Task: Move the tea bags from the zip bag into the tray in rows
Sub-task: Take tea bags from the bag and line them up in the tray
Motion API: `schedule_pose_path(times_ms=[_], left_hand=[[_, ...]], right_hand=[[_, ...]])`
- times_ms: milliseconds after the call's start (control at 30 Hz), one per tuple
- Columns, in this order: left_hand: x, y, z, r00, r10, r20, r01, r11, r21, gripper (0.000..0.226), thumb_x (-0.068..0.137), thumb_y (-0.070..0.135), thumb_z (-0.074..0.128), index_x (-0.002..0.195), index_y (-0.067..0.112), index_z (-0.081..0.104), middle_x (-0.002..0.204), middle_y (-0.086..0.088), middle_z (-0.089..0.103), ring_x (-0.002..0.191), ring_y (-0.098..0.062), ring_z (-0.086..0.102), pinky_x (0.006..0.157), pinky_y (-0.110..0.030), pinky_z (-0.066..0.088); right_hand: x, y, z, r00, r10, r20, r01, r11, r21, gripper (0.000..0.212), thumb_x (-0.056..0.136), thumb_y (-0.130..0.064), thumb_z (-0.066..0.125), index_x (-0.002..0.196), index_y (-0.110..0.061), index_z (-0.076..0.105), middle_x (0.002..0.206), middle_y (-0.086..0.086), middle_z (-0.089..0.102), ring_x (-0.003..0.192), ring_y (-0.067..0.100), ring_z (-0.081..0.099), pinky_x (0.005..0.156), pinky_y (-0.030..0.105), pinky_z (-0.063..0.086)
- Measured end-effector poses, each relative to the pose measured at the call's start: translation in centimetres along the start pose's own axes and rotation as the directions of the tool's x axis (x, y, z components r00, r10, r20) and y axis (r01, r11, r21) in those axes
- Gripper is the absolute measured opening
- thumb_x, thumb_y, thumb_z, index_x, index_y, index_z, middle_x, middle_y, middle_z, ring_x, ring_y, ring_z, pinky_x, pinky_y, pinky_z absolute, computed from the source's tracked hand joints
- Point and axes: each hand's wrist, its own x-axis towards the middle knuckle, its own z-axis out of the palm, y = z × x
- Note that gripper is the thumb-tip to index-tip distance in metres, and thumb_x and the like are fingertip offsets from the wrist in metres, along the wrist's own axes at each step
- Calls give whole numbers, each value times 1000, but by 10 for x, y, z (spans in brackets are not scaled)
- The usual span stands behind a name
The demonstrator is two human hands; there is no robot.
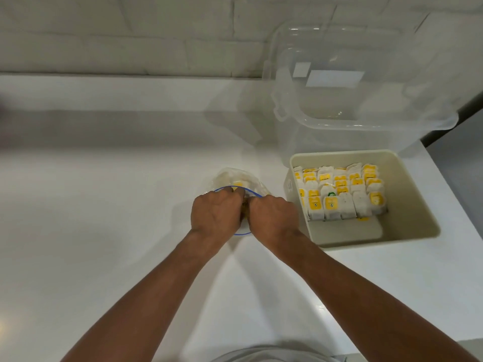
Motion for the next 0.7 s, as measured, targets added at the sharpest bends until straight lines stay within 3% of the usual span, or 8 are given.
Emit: schedule_pose_path(times_ms=[200, 433, 567, 700], left_hand=[[6, 1, 7, 998, 8, -55, -9, 999, -30, 27, 40, 32, 85, 45, 26, 59, 44, 9, 51, 33, -13, 46, 46, -18, 18], [5, 0, 13, 993, 64, -103, -67, 997, -25, 21, 52, 36, 84, 57, 29, 65, 50, 8, 54, 36, -14, 48, 47, -20, 18], [9, 0, 12, 990, 78, -114, -83, 995, -48, 22, 52, 39, 84, 53, 29, 64, 48, 8, 53, 36, -13, 47, 48, -19, 18], [7, -3, 15, 979, 135, -152, -134, 991, 13, 26, 54, 38, 84, 51, 24, 63, 51, 7, 54, 32, -17, 44, 47, -18, 17]], right_hand=[[2, -1, 4, 999, 33, -17, -32, 999, 25, 22, 99, -18, 47, 112, -21, 63, 112, 1, 69, 104, 21, 66, 82, 31, 50], [4, 3, 10, 997, 63, -38, -62, 998, 25, 24, 100, -16, 43, 109, -20, 65, 110, 2, 70, 103, 22, 67, 82, 30, 51], [7, 5, 13, 993, 85, -80, -84, 996, 15, 25, 99, -14, 45, 106, -20, 68, 106, 1, 71, 100, 22, 69, 79, 29, 52], [9, 7, 13, 994, 96, -56, -89, 990, 111, 25, 97, -16, 44, 107, -21, 65, 107, 4, 71, 101, 24, 68, 80, 31, 51]])
